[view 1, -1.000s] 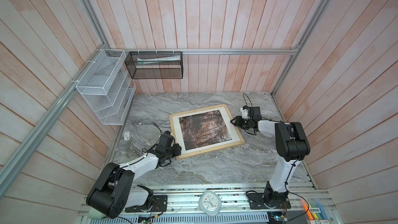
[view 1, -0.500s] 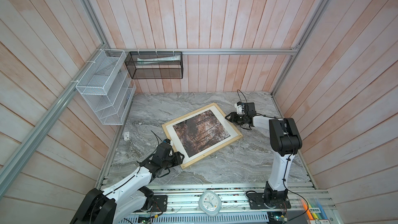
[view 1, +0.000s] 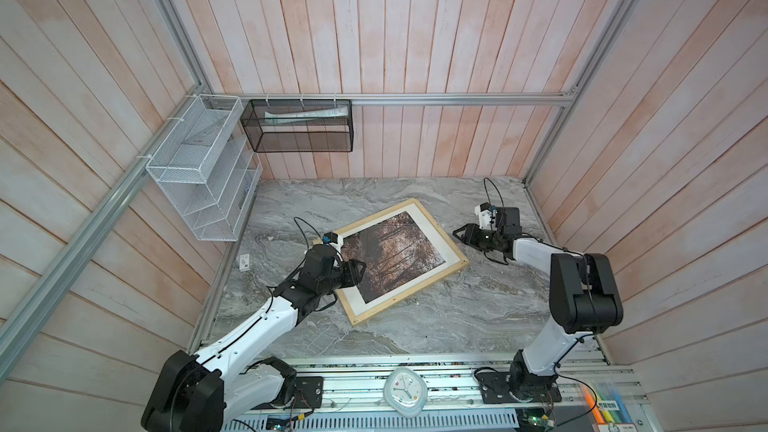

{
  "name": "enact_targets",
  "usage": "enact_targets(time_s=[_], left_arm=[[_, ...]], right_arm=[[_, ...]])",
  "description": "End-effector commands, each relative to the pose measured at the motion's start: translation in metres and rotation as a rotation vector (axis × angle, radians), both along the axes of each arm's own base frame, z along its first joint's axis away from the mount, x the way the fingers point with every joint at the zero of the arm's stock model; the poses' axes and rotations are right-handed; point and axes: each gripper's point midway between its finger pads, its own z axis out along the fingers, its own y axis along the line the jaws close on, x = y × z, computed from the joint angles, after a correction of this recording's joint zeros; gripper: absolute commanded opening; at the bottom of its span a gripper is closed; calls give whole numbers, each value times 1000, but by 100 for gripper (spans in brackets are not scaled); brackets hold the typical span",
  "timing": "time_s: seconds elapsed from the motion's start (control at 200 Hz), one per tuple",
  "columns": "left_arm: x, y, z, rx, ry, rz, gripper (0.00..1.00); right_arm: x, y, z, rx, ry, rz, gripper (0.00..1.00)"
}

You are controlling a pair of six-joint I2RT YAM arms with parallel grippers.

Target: Put the photo into the frame

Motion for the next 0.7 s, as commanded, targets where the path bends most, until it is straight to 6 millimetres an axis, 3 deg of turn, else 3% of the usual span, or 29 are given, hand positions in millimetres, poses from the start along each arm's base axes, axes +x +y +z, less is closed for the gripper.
enact_targets(time_s=[0.0,0.355,0.475,0.695], left_arm=[[28,9,13,58,-62,13,59],[125,37,22,64,-133,57,60],[159,50,9,60,-111,87,60],[211,69,-28,36,-4,138,60]], right_arm=[[-17,-4,3,-8,-20,-15,44],[-99,-5,0,36,-22,-50,46],[-126,-2,-13,49,6,-53,47],[-166,29,-32,121,33,13,48]])
